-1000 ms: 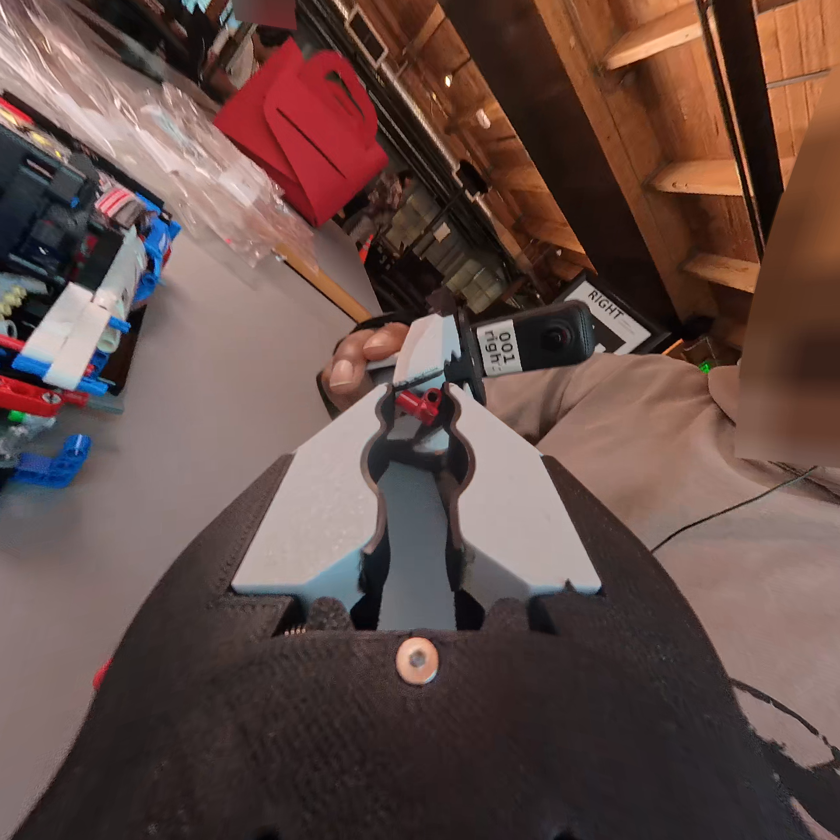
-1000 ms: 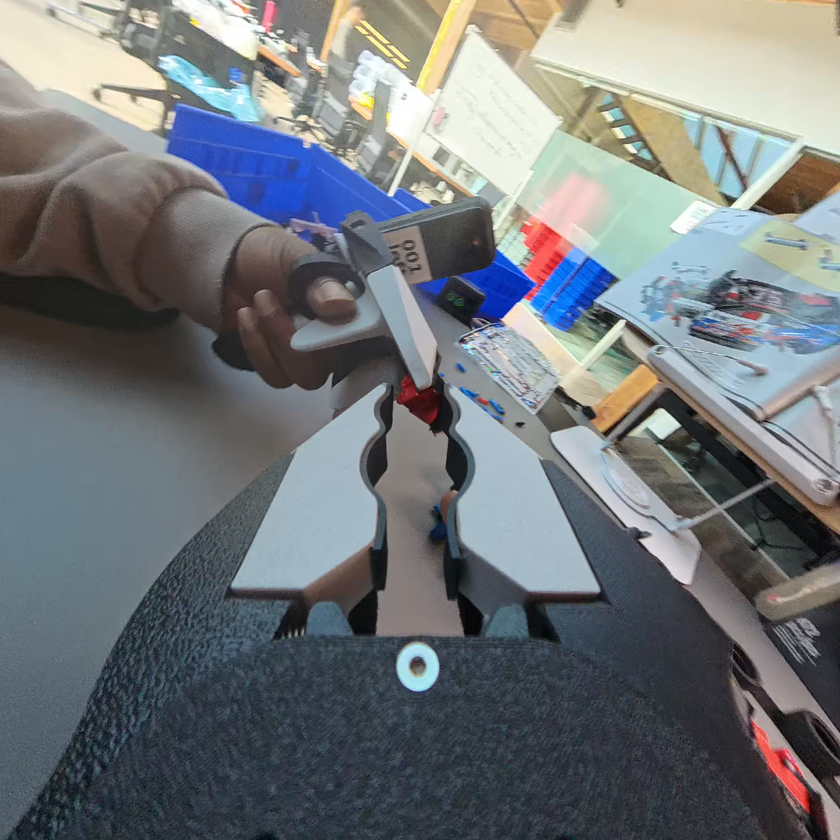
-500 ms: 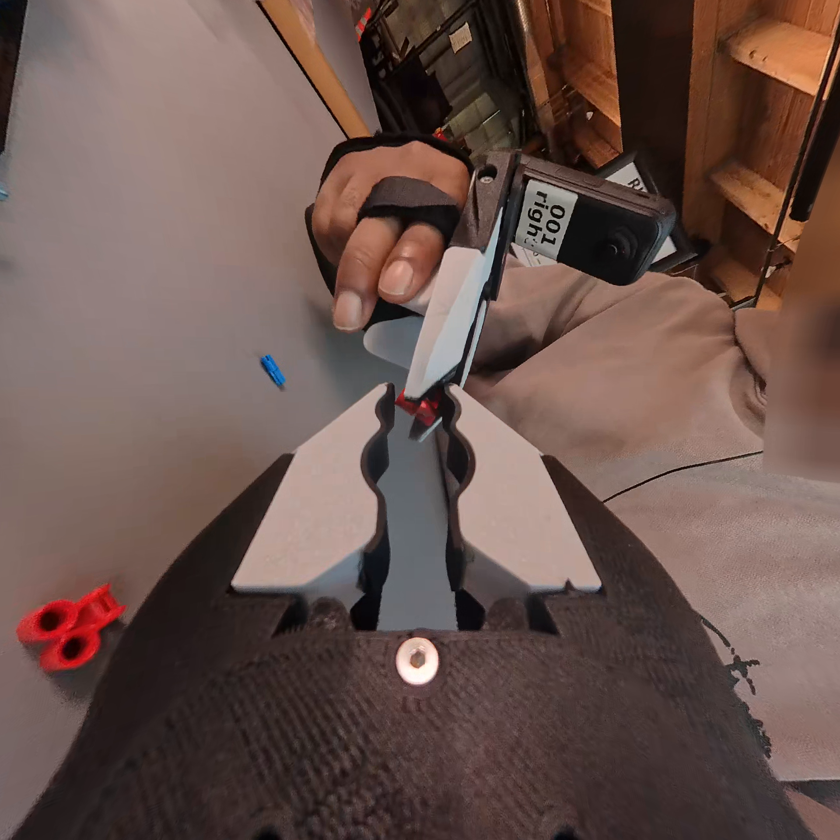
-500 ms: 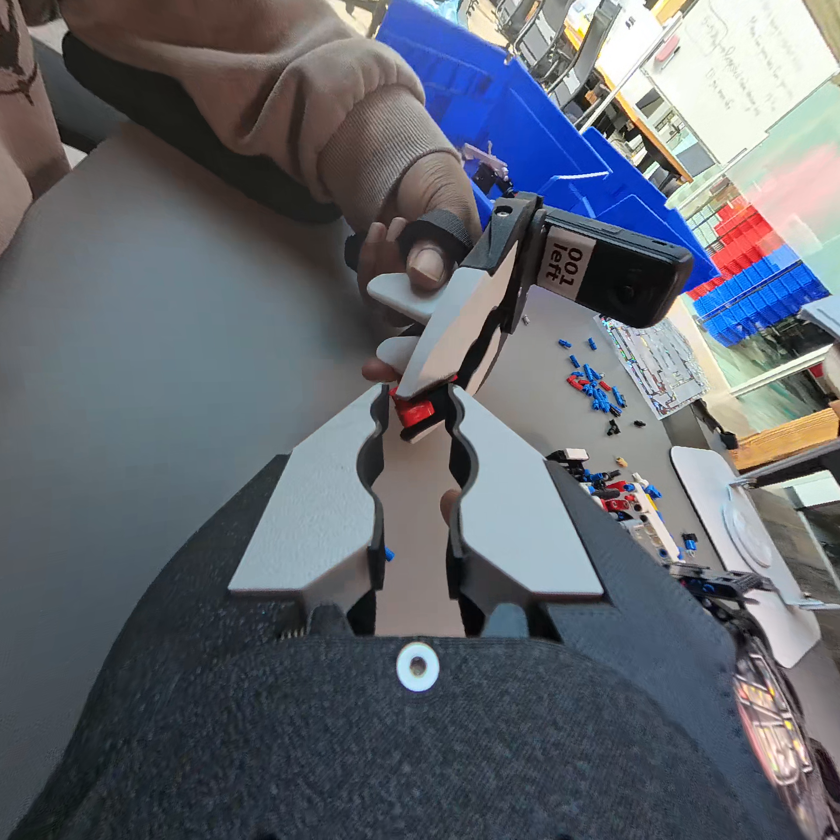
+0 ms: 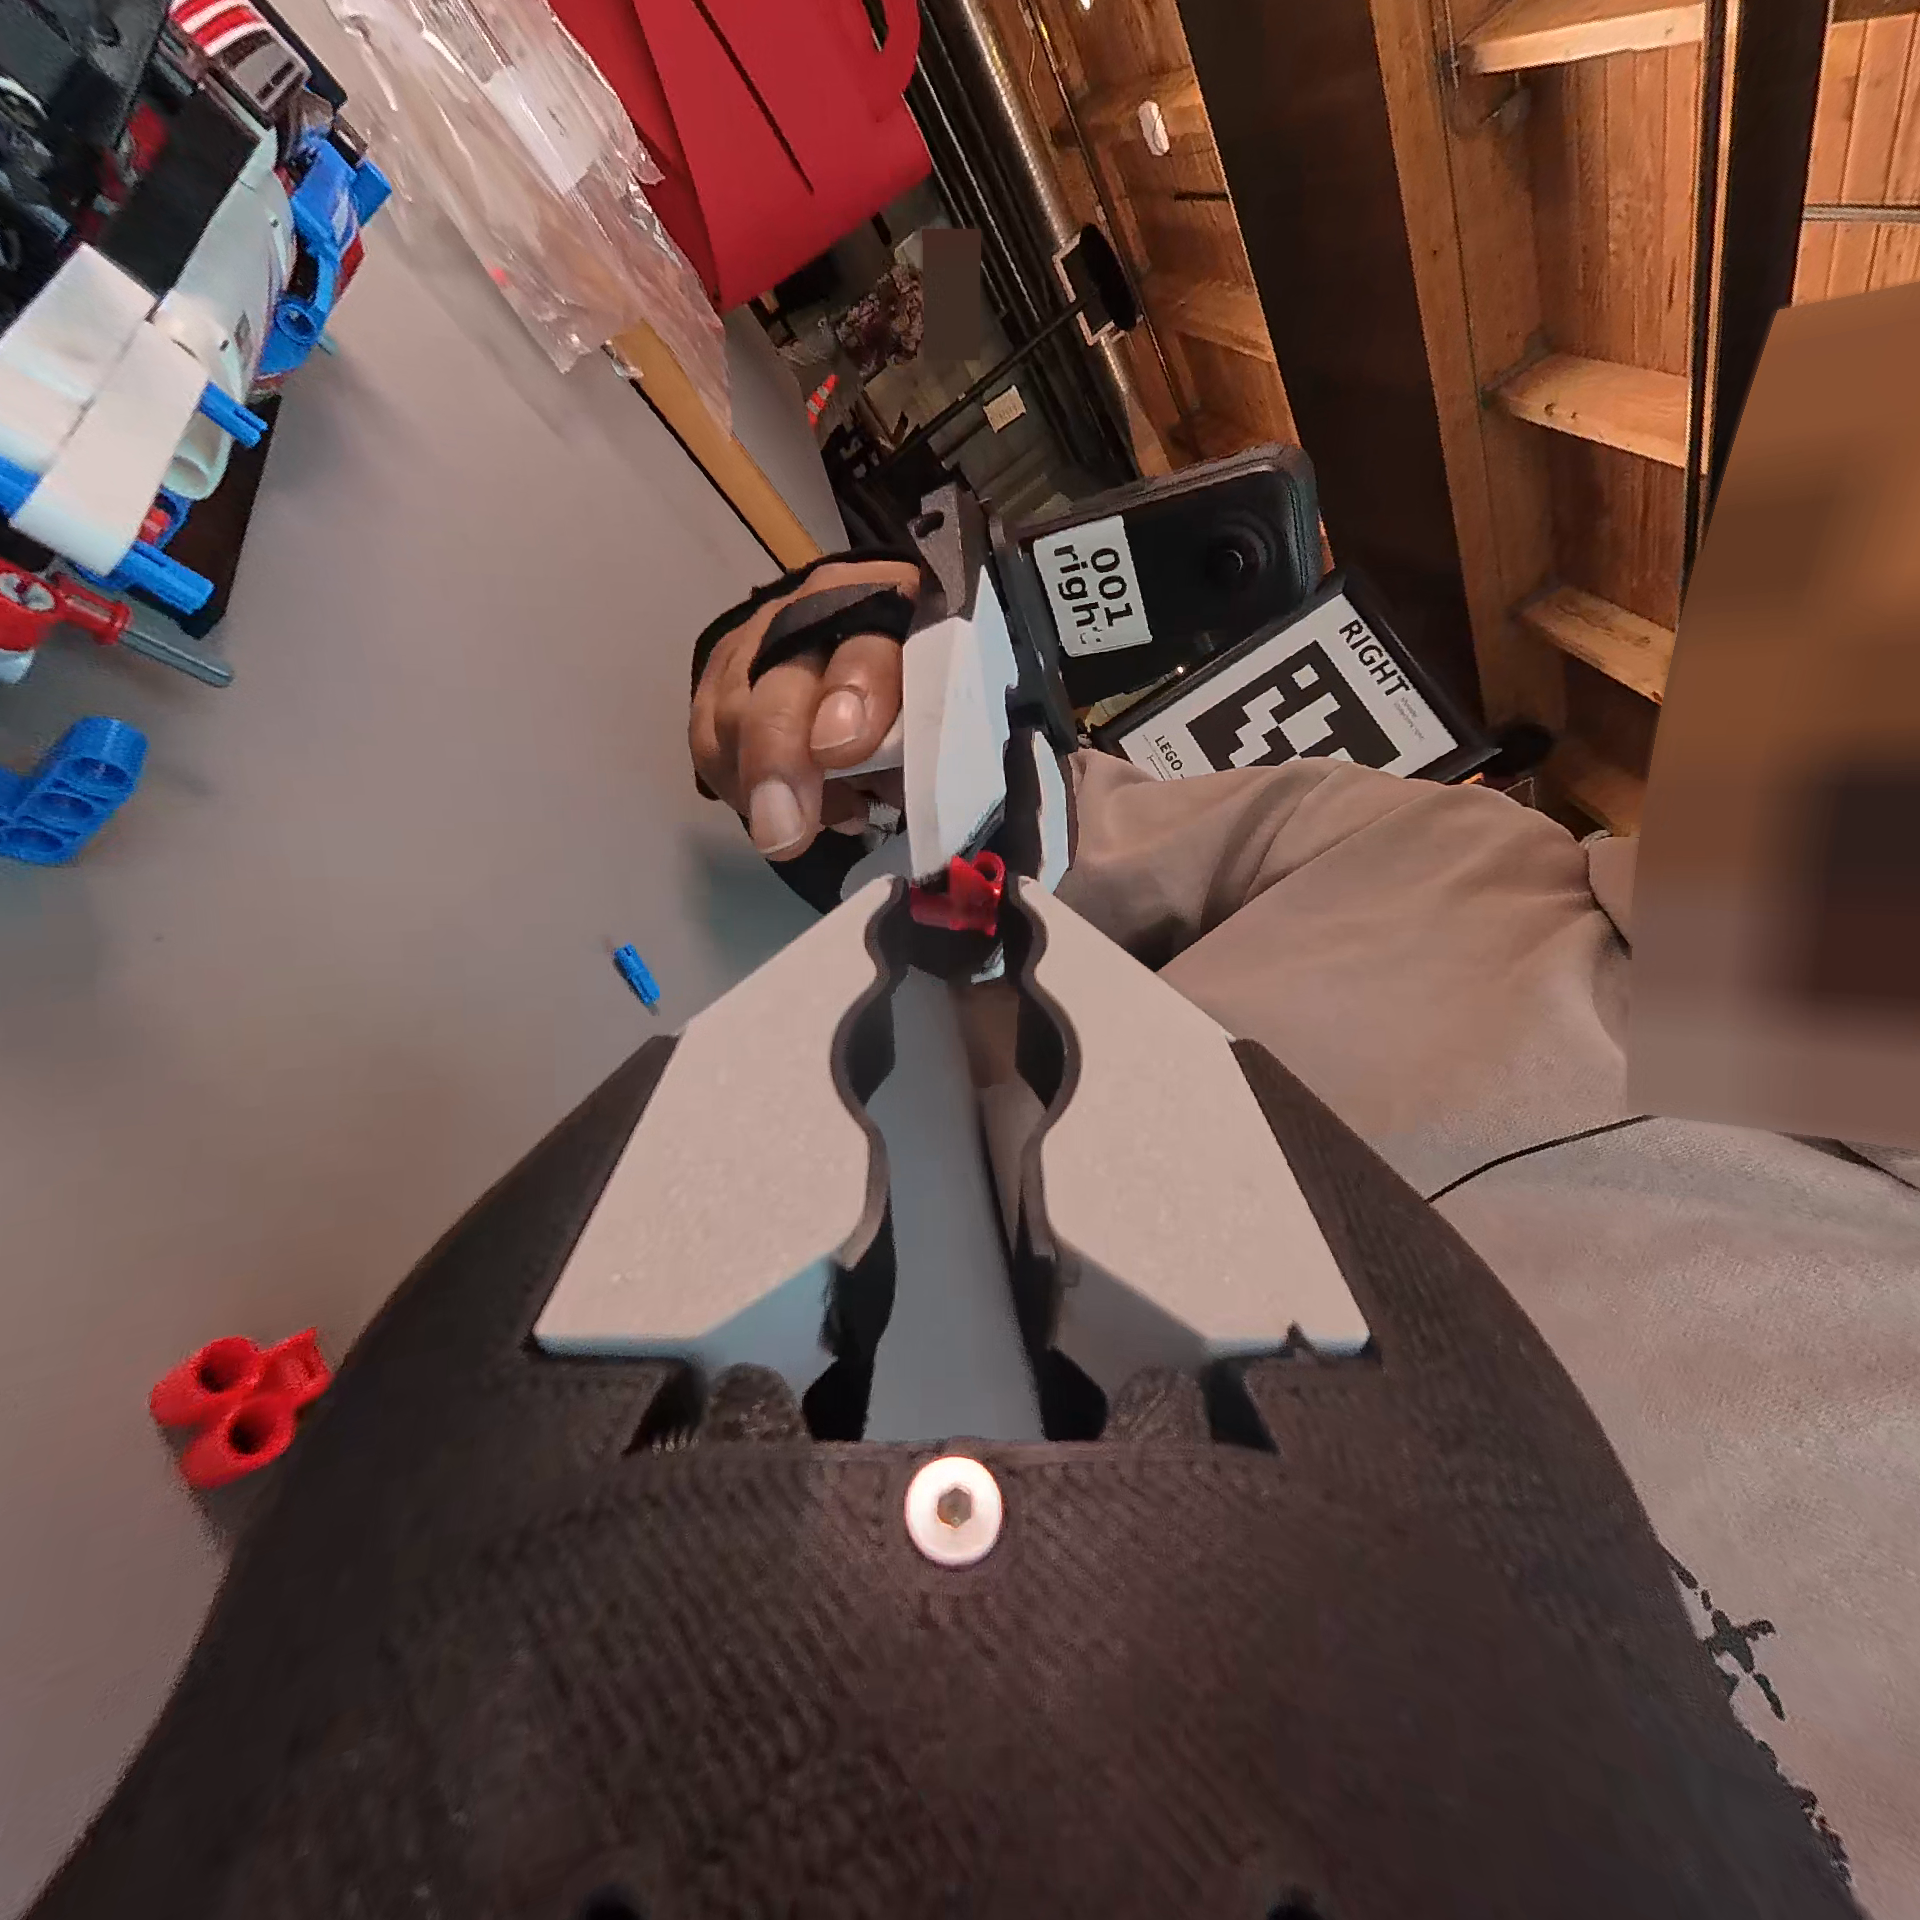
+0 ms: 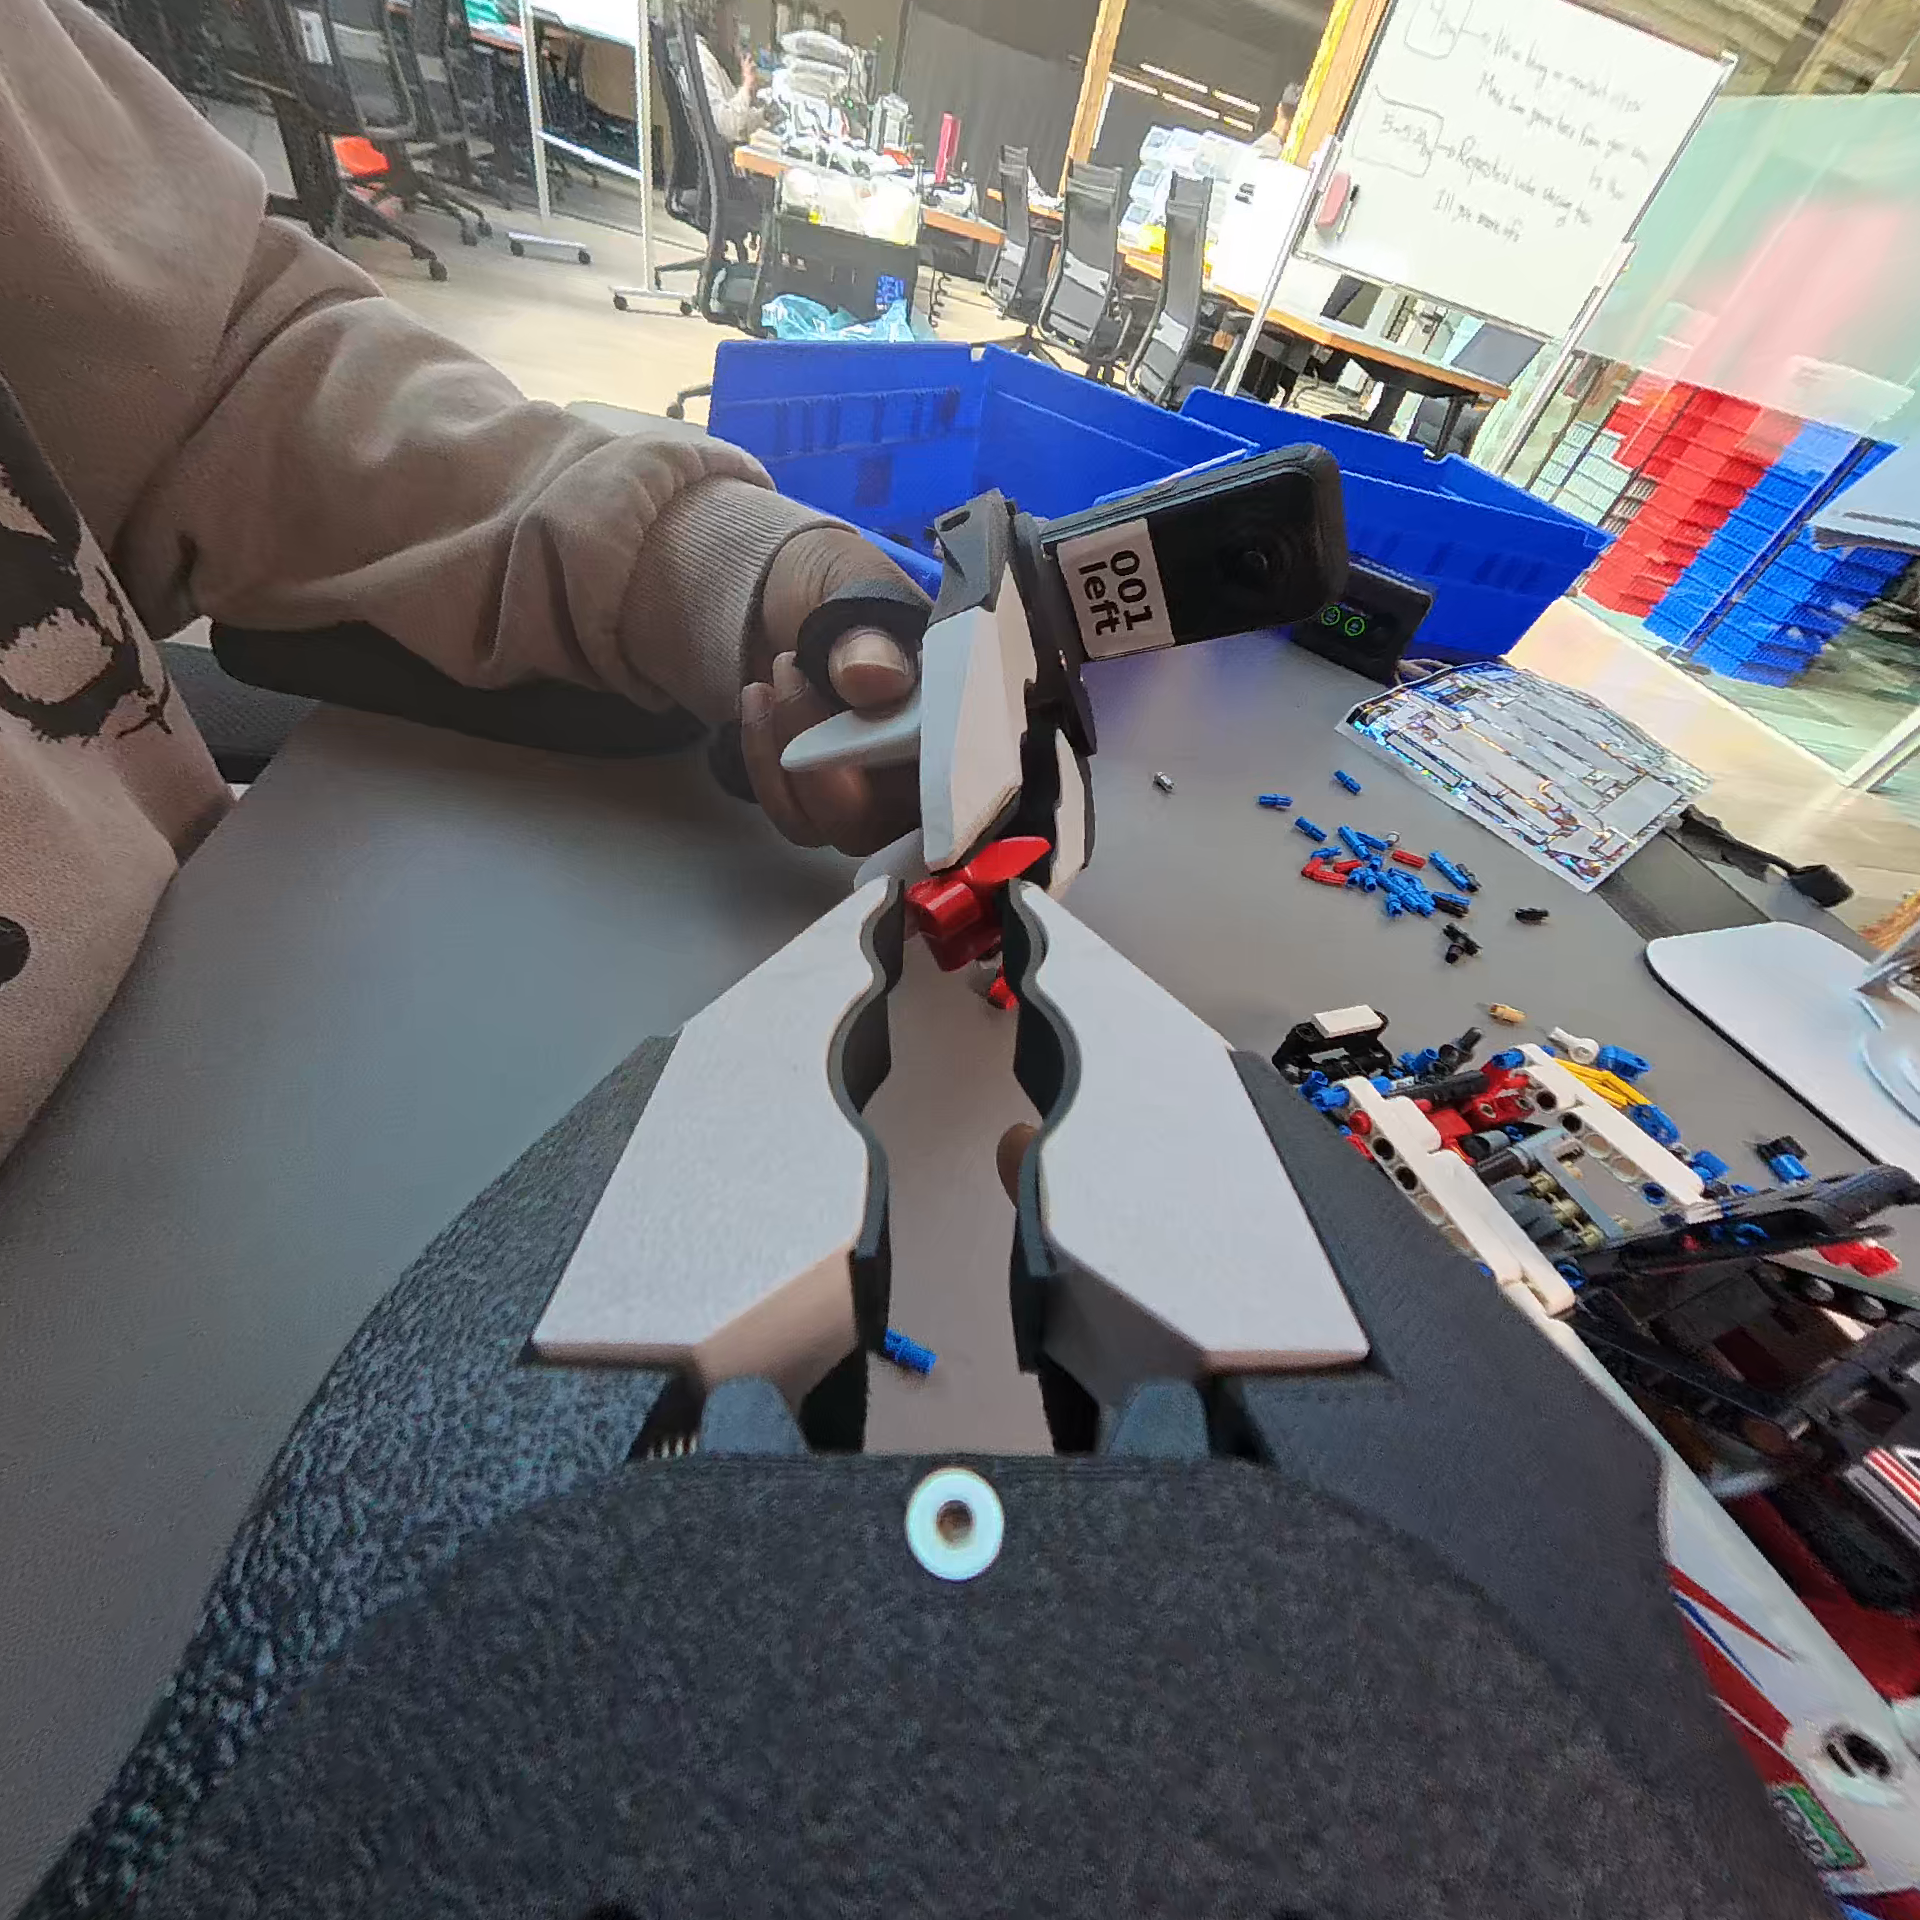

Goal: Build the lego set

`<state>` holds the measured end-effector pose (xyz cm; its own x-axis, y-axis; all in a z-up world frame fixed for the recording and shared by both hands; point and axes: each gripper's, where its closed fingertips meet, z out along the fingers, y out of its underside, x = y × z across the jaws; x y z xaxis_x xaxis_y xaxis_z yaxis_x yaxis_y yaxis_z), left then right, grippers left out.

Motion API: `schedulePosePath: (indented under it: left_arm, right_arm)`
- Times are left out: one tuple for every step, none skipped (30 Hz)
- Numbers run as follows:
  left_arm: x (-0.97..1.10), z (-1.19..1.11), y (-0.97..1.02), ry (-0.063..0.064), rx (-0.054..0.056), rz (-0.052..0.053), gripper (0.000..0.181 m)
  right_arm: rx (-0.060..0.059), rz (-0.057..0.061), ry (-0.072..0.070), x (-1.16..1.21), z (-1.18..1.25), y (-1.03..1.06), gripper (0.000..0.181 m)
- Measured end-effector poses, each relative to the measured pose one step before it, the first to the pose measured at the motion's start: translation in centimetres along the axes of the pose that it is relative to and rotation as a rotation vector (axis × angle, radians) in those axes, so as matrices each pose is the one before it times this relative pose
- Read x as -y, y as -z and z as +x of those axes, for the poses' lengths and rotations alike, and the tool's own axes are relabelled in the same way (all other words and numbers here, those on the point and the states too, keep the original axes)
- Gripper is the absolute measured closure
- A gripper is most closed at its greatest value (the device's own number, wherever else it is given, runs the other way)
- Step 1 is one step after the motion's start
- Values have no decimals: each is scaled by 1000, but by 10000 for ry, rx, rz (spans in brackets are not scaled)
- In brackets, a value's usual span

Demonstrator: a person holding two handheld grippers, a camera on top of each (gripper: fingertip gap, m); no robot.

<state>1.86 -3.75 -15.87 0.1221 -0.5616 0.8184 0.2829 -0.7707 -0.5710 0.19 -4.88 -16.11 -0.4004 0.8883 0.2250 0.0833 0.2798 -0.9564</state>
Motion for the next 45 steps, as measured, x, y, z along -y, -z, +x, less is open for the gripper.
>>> schedulePosePath:
  left_arm:
    - [95,25,29,-80,50,54,166]
    - [52,-17,21,-68,80,17,166]
    - [8,-31,35,-45,61,-10,166]
    - [2,-100,44,-12,76,0,166]
    - [6,-150,33,1,90,14,166]
    - [0,-128,19,26,58,8,166]
    - [50,-126,29,46,41,43,166]
    - [153,-167,44,50,64,103,166]
    - [174,-188,97,77,79,108,166]
    - [208,-215,151,86,85,128,166]
    - [267,-175,188,88,63,174,166]
    - [256,-113,182,107,22,168,166]
    - [197,-84,154,88,18,125,166]
    - [132,-92,110,49,46,93,166]
    - [55,-56,62,44,27,44,166]
    - [15,-17,20,41,14,19,166]
    - [-52,-74,-14,31,47,-29,166]
    - [-123,-81,-34,28,51,-76,166]
    - [-145,-42,-40,39,15,-73,166]
    - [-99,-52,-30,44,24,-43,166]
    - [-95,-44,-36,23,28,-49,166]
    - [-118,-52,-60,15,24,-60,166]
    - [-68,-31,-63,15,10,-24,166]
    - [-119,-6,-78,42,-19,-59,166]
    - [-98,-65,-46,33,14,-40,166]
    - [-138,-112,-65,26,62,-66,166]
    - [-175,-141,-71,-3,98,-85,166]
    - [-146,-118,-73,-59,117,-84,166]
    - [-109,-124,-72,-152,179,-68,166]
    - [-119,-178,-55,-263,266,-108,166]
    - [-236,-237,-31,-408,356,-224,165]
    - [-273,-272,17,-573,423,-269,161]
    - [-365,-417,80,-638,529,-339,159]
    - [-445,-297,65,-594,441,-381,159]
    - [-462,-20,8,-479,228,-354,162]
    - [-434,-8,-84,-322,161,-302,166]
    - [-414,-187,-120,-240,239,-287,165]
    - [-471,-139,-122,-347,208,-324,164]
    - [-483,-40,-115,-488,162,-325,163]
    - [-485,70,-120,-575,133,-331,161]
    - [-460,130,-133,-612,125,-329,160]
    - [-267,66,-132,-632,230,-229,158]
    - [-100,115,-138,-695,245,-155,156]
    - [-43,5,-118,-704,331,-133,156]
    - [-41,-102,-119,-649,381,-132,156]
  right_arm:
    - [-74,54,-4,61,92,1,165]
    - [-67,2,62,2,66,-20,165]
    - [-47,-19,58,-20,22,-22,165]
    - [-45,-49,18,-78,47,-43,165]
    - [-41,-63,0,-140,70,-31,165]
    - [-19,-53,16,-118,45,-18,165]
    - [-57,-42,26,-89,103,18,165]
    - [-98,-57,59,-102,179,50,164]
    - [-50,-27,89,-28,147,112,163]
    - [-54,7,53,30,154,153,163]
    - [-92,1,35,44,228,151,162]
    - [-100,-44,85,-19,204,134,162]
    - [-87,-103,152,-119,144,88,162]
    - [-98,-140,182,-175,93,31,162]
    - [-77,-115,153,-167,31,-24,163]
    - [-20,-89,107,-128,-61,-77,163]
    - [-64,-43,87,-53,1,-72,164]
    - [-119,-45,85,-48,109,-57,166]
    - [-76,-40,86,-54,91,-27,166]
    - [-14,-38,56,-82,20,-10,166]
    - [40,-16,32,-57,-45,-7,166]
    - [40,-10,32,-46,-60,5,168]
    - [21,6,50,-17,-44,8,172]
    - [42,-2,50,-47,-65,25,173]
    - [98,-39,-29,-104,-83,47,174]
    - [166,-77,-145,-166,-128,34,174]
    - [195,-84,-195,-192,-141,29,175]
    - [199,-60,-256,-189,-126,24,175]
    - [204,-66,-381,-194,-82,21,176]
    - [281,-145,-538,-314,-115,6,177]
    - [463,-239,-605,-430,-341,2,181]
    - [422,-243,-522,-441,-340,-19,181]
    - [347,-189,-376,-380,-346,-22,181]
    - [303,-322,-247,-577,-393,-113,181]
    - [29,-366,-127,-614,-66,-209,181]
    - [32,-322,-62,-545,-109,-251,181]
    - [127,-301,-125,-495,-223,-254,181]
    - [103,-271,-237,-433,-112,-235,181]
    - [155,-220,-277,-386,-147,-178,181]
    - [108,-164,-326,-291,-41,-102,181]
    - [-10,-105,-409,-172,177,-29,181]
    - [142,-67,-433,-103,-37,33,181]
    - [233,29,-536,69,-158,75,181]
    - [269,57,-572,100,-186,78,181]
    - [356,55,-476,65,-315,59,181]
